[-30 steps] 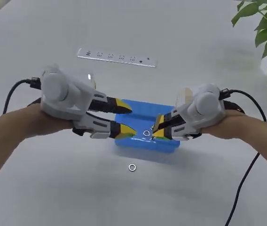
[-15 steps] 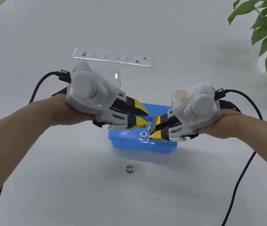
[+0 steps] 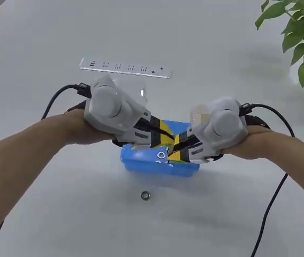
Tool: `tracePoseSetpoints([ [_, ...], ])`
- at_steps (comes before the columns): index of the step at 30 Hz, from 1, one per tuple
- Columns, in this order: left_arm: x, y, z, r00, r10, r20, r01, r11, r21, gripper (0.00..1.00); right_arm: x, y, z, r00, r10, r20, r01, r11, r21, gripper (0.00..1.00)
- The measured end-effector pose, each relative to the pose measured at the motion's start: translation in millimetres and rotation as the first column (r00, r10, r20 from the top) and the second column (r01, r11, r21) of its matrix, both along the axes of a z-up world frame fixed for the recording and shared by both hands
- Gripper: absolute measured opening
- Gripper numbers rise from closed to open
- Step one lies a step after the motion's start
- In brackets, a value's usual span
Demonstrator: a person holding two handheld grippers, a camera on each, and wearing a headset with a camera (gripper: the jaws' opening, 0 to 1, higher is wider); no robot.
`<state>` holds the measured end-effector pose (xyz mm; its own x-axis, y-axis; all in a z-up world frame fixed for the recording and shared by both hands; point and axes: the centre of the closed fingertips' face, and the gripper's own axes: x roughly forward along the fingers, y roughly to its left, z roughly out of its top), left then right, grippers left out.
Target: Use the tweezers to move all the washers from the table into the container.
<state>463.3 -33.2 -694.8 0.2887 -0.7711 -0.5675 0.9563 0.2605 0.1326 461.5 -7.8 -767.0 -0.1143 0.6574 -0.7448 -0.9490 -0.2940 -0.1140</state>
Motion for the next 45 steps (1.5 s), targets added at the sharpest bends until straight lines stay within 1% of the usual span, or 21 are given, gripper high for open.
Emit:
tracePoseSetpoints([
  [2, 0.0, 0.2, 0.1, 1.000, 0.001, 0.003, -0.001, 1.000, 0.001, 0.06, 0.0, -0.1, 0.2, 1.000, -0.005, -0.001, 0.005, 1.000, 0.000, 0.11],
  [5, -0.2, 0.0, 0.3, 1.000, 0.005, -0.003, -0.005, 1.000, -0.003, 0.05, 0.3, -0.6, 0.7, 1.000, -0.008, 0.003, 0.008, 1.000, -0.001, 0.11],
  [7, -0.4, -0.2, 0.1, 1.000, 0.010, -0.010, -0.010, 1.000, -0.006, 0.05, 0.0, -1.4, 1.6, 1.000, -0.018, -0.008, 0.018, 1.000, 0.002, 0.11],
  [11, -2.3, -1.1, 0.1, 1.000, 0.007, -0.016, -0.007, 1.000, -0.006, 0.05, 0.9, -3.5, 5.4, 0.999, -0.031, -0.008, 0.031, 0.999, 0.015, 0.12],
  [14, -2.4, -0.9, 0.5, 1.000, 0.009, -0.015, -0.009, 1.000, -0.006, 0.05, 1.1, -5.5, 8.1, 0.999, -0.037, -0.006, 0.037, 0.999, 0.017, 0.12],
  [17, -3.6, -1.9, 3.9, 1.000, 0.012, -0.016, -0.012, 1.000, -0.013, 0.05, 3.0, -7.1, 12.1, 0.999, -0.050, -0.007, 0.050, 0.998, 0.030, 0.15],
  [20, -2.3, -1.0, 6.0, 1.000, 0.017, -0.014, -0.018, 1.000, -0.018, 0.05, 4.6, -9.7, 16.8, 0.998, -0.068, -0.008, 0.069, 0.997, 0.042, 0.16],
  [23, -2.7, 0.5, 7.1, 1.000, 0.017, -0.011, -0.017, 1.000, -0.016, 0.05, 4.5, -13.0, 20.2, 0.997, -0.077, 0.000, 0.077, 0.996, 0.044, 0.18],
  [26, -2.1, 2.4, 9.4, 1.000, 0.026, -0.009, -0.026, 0.999, -0.019, 0.05, 7.3, -16.8, 24.1, 0.994, -0.105, -0.006, 0.105, 0.993, 0.061, 0.21],
  [29, -1.0, 4.0, 12.1, 0.999, 0.035, -0.005, -0.035, 0.999, -0.024, 0.05, 5.9, -20.0, 29.4, 0.991, -0.130, -0.015, 0.131, 0.989, 0.072, 0.22],
  [31, -0.3, 5.3, 13.8, 0.999, 0.043, -0.004, -0.043, 0.999, -0.026, 0.05, 4.7, -22.9, 32.7, 0.988, -0.151, -0.021, 0.153, 0.985, 0.075, 0.26],
  [35, 0.5, 7.3, 17.8, 0.998, 0.057, -0.002, -0.057, 0.998, -0.035, 0.05, 2.1, -28.5, 39.8, 0.985, -0.170, -0.023, 0.171, 0.981, 0.090, 0.28],
  [38, 0.4, 8.5, 20.6, 0.998, 0.063, -0.003, -0.064, 0.997, -0.039, 0.05, 2.2, -32.6, 43.6, 0.983, -0.185, -0.016, 0.186, 0.978, 0.095, 0.29],
  [41, -0.9, 10.1, 22.3, 0.997, 0.074, -0.015, -0.074, 0.997, -0.038, 0.05, 2.4, -36.3, 46.2, 0.979, -0.202, -0.016, 0.203, 0.974, 0.099, 0.31],
  [45, -2.6, 12.2, 26.0, 0.997, 0.081, -0.007, -0.082, 0.996, -0.028, 0.05, 0.6, -42.0, 48.4, 0.975, -0.222, -0.018, 0.223, 0.970, 0.101, 0.35],
])
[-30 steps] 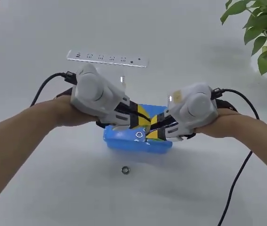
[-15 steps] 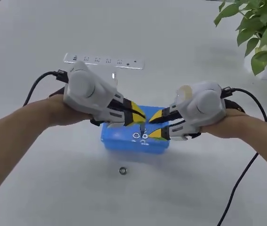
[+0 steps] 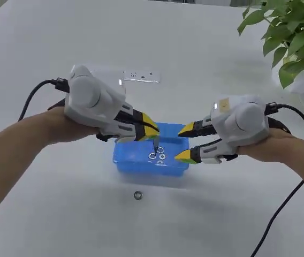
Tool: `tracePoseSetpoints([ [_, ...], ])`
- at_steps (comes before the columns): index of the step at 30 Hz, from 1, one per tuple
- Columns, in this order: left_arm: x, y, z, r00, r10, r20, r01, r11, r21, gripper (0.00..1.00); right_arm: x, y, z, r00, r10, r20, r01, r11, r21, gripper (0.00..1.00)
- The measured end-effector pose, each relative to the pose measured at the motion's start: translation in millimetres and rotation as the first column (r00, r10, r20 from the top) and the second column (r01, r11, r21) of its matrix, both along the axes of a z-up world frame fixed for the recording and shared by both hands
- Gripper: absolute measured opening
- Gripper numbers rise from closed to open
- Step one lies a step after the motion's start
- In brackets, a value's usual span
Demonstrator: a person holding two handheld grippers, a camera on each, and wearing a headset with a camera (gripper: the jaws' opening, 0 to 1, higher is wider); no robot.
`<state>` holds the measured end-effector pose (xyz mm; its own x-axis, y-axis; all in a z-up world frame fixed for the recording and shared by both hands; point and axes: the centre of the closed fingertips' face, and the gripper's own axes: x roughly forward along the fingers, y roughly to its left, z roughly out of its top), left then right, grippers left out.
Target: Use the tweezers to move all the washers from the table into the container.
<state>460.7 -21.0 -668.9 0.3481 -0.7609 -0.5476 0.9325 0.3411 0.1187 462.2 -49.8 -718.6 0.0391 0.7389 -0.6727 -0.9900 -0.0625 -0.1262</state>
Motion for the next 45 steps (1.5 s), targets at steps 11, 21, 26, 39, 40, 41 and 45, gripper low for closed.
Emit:
tracePoseSetpoints([
  [11, -9.3, 7.3, 14.8, 1.000, 0.024, 0.000, -0.024, 1.000, 0.008, 0.05, -2.5, -9.6, 8.4, 0.998, -0.059, 0.004, 0.059, 0.998, 0.014, 0.47],
  [21, -20.8, 14.9, 26.8, 0.998, 0.061, 0.000, -0.061, 0.998, 0.008, 0.05, -5.5, -17.7, 9.5, 0.995, -0.101, -0.003, 0.101, 0.995, 0.024, 0.58],
  [26, -28.2, 19.7, 31.1, 0.997, 0.073, -0.002, -0.073, 0.997, 0.011, 0.05, -11.0, -25.4, 9.2, 0.991, -0.130, -0.011, 0.130, 0.991, 0.026, 0.65],
  [39, -49.3, 21.2, 27.4, 0.997, 0.074, -0.017, -0.074, 0.997, 0.012, 0.05, -26.8, -33.2, 9.3, 0.983, -0.184, -0.028, 0.185, 0.981, 0.052, 0.81],
  [40, -50.8, 21.2, 26.7, 0.997, 0.073, -0.021, -0.073, 0.997, 0.010, 0.05, -27.5, -33.3, 9.2, 0.982, -0.185, -0.029, 0.187, 0.981, 0.054, 0.82],
  [41, -53.1, 21.0, 25.4, 0.997, 0.071, -0.027, -0.071, 0.997, 0.010, 0.05, -28.4, -33.3, 9.1, 0.981, -0.190, -0.032, 0.192, 0.980, 0.057, 0.84],
  [45, -59.5, 20.2, 21.3, 0.997, 0.065, -0.037, -0.065, 0.998, 0.011, 0.05, -33.2, -32.6, 8.6, 0.979, -0.197, -0.043, 0.200, 0.978, 0.061, 0.89],
])
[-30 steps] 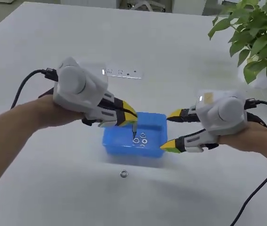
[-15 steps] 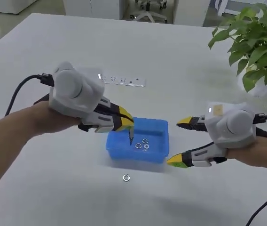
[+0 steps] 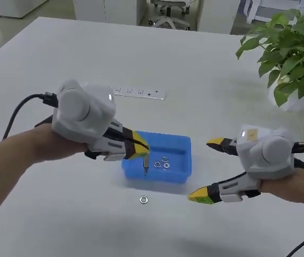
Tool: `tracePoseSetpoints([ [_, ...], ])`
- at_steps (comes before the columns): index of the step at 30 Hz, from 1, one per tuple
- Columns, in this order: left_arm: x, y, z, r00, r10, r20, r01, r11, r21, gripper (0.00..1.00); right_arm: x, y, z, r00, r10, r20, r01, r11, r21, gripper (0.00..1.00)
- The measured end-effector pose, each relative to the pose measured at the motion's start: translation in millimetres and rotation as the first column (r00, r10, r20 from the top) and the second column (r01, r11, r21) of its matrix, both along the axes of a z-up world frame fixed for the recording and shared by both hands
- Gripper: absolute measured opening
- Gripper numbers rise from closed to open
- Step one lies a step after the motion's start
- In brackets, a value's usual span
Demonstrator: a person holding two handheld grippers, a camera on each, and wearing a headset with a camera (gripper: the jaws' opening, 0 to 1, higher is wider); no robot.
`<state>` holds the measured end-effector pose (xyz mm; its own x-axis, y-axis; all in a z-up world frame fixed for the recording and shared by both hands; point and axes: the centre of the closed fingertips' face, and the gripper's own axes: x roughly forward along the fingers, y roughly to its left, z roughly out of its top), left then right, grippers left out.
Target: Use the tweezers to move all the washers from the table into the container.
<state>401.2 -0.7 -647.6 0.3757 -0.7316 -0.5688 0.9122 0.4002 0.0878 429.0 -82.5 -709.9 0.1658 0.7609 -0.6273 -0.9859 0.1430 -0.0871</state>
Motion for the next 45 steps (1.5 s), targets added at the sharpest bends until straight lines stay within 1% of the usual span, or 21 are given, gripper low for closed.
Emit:
tracePoseSetpoints([
  [5, -5.8, -0.4, -4.5, 1.000, -0.003, -0.008, 0.003, 1.000, 0.000, 0.05, -7.6, 0.3, -4.1, 1.000, 0.002, -0.016, -0.002, 1.000, -0.004, 0.93],
  [7, -7.1, -0.5, -5.7, 1.000, -0.003, -0.009, 0.003, 1.000, 0.001, 0.05, -8.0, 0.5, -4.7, 1.000, -0.002, -0.011, 0.002, 1.000, -0.003, 0.98],
  [9, -8.3, -0.3, -7.3, 1.000, -0.003, -0.012, 0.003, 1.000, -0.002, 0.05, -8.9, 1.5, -5.0, 1.000, -0.010, -0.017, 0.010, 1.000, 0.004, 1.00],
  [14, -11.5, 0.2, -13.6, 1.000, -0.002, -0.020, 0.001, 1.000, -0.002, 0.05, -15.3, 1.5, -8.2, 1.000, -0.003, -0.025, 0.003, 1.000, 0.000, 1.00],
  [18, -13.7, 0.0, -20.0, 1.000, -0.003, -0.029, 0.003, 1.000, -0.003, 0.05, -18.3, 1.7, -10.3, 0.999, -0.003, -0.033, 0.003, 1.000, -0.005, 1.00],
  [20, -15.4, 0.0, -24.0, 0.999, -0.006, -0.031, 0.007, 1.000, 0.005, 0.05, -19.3, 1.8, -11.3, 0.999, -0.005, -0.033, 0.005, 1.000, -0.006, 1.00],
  [24, -17.6, 0.0, -29.1, 0.999, -0.007, -0.040, 0.007, 1.000, -0.001, 0.05, -21.1, 2.2, -13.0, 0.999, -0.005, -0.038, 0.005, 1.000, -0.008, 1.00],
  [32, -21.4, 1.4, -43.2, 0.998, -0.019, -0.057, 0.020, 1.000, 0.015, 0.05, -25.6, 1.1, -17.9, 0.999, -0.004, -0.049, 0.004, 1.000, -0.013, 1.00],
  [37, -21.6, 0.9, -46.4, 0.998, -0.017, -0.061, 0.018, 1.000, 0.009, 0.05, -28.1, -0.2, -21.5, 0.998, -0.002, -0.055, 0.001, 1.000, -0.020, 1.00],
  [45, -21.3, -1.1, -49.4, 0.998, -0.023, -0.057, 0.024, 1.000, 0.005, 0.05, -31.4, -0.8, -26.6, 0.997, -0.003, -0.071, 0.001, 1.000, -0.025, 1.00],
])
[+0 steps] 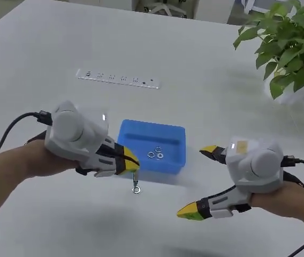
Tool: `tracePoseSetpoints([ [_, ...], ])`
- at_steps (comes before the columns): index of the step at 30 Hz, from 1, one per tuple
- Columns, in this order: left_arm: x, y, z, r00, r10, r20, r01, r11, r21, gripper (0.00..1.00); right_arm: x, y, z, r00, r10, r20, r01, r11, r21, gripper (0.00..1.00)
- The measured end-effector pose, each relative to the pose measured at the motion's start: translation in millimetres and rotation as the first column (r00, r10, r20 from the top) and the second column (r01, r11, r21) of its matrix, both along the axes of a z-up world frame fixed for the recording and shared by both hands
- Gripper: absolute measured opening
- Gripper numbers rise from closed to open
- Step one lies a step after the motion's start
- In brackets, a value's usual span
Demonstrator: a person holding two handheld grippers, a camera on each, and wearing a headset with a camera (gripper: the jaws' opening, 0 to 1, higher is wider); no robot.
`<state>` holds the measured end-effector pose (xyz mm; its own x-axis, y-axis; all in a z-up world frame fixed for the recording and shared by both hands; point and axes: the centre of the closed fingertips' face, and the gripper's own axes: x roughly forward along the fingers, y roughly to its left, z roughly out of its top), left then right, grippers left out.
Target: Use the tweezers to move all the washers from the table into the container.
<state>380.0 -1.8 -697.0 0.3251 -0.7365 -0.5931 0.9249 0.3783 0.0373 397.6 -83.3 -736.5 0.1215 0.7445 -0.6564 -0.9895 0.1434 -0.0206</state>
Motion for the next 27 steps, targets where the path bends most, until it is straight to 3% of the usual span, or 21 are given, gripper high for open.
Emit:
tracePoseSetpoints([
  [27, 4.4, -2.3, -1.4, 1.000, 0.002, 0.005, -0.002, 1.000, -0.021, 0.05, -3.9, 0.8, -3.4, 1.000, 0.010, -0.010, -0.010, 1.000, -0.009, 0.97],
])
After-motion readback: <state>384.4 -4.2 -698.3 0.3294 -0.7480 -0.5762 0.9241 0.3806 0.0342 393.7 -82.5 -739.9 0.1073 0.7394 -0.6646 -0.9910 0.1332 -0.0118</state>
